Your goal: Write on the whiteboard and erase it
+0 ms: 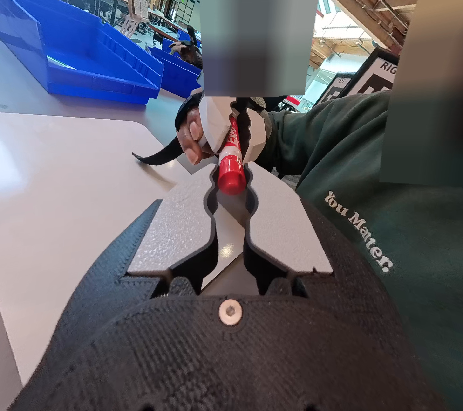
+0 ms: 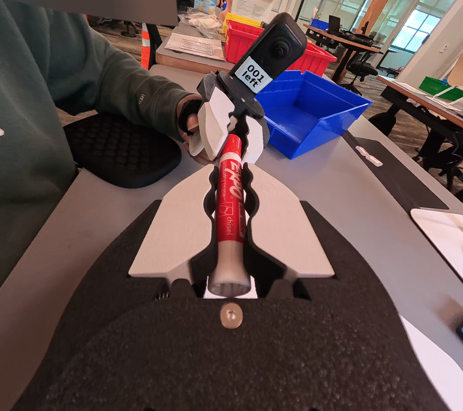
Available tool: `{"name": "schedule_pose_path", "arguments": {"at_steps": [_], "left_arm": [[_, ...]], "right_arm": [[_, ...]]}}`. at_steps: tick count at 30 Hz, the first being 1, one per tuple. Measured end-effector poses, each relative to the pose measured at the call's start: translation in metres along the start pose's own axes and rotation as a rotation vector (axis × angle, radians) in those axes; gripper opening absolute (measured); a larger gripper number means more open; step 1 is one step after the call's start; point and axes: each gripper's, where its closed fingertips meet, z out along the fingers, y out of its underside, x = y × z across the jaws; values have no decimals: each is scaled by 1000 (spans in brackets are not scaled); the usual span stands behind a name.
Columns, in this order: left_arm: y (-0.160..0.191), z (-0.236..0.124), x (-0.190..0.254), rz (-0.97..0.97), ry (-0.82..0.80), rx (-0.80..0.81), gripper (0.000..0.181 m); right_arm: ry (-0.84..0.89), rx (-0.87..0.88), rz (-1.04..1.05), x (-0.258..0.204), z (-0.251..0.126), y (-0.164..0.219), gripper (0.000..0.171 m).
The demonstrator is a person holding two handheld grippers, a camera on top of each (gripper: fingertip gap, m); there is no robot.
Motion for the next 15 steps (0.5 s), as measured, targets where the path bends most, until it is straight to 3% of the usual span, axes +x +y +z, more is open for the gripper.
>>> {"name": "schedule_pose_path", "arguments": {"at_steps": [8, 9, 10, 11, 13, 15], "left_arm": [[-5, -5, -3, 29, -26, 15, 19], [-17, -18, -8, 14, -50, 90, 20], [-45, -56, -23, -39, -106, 264, 18], [-55, -86, -33, -13, -166, 321, 18], [-18, -65, -36, 124, -244, 123, 19], [-1, -41, -37, 200, -262, 2, 20]], "right_arm": [[-17, 12, 24, 4, 1, -1, 18], [-11, 26, 32, 7, -2, -3, 19], [8, 72, 74, 18, -17, -7, 19], [45, 117, 137, 35, -40, -10, 18], [115, 69, 101, 50, -58, 4, 18], [64, 51, 83, 39, -40, 6, 19]]}}
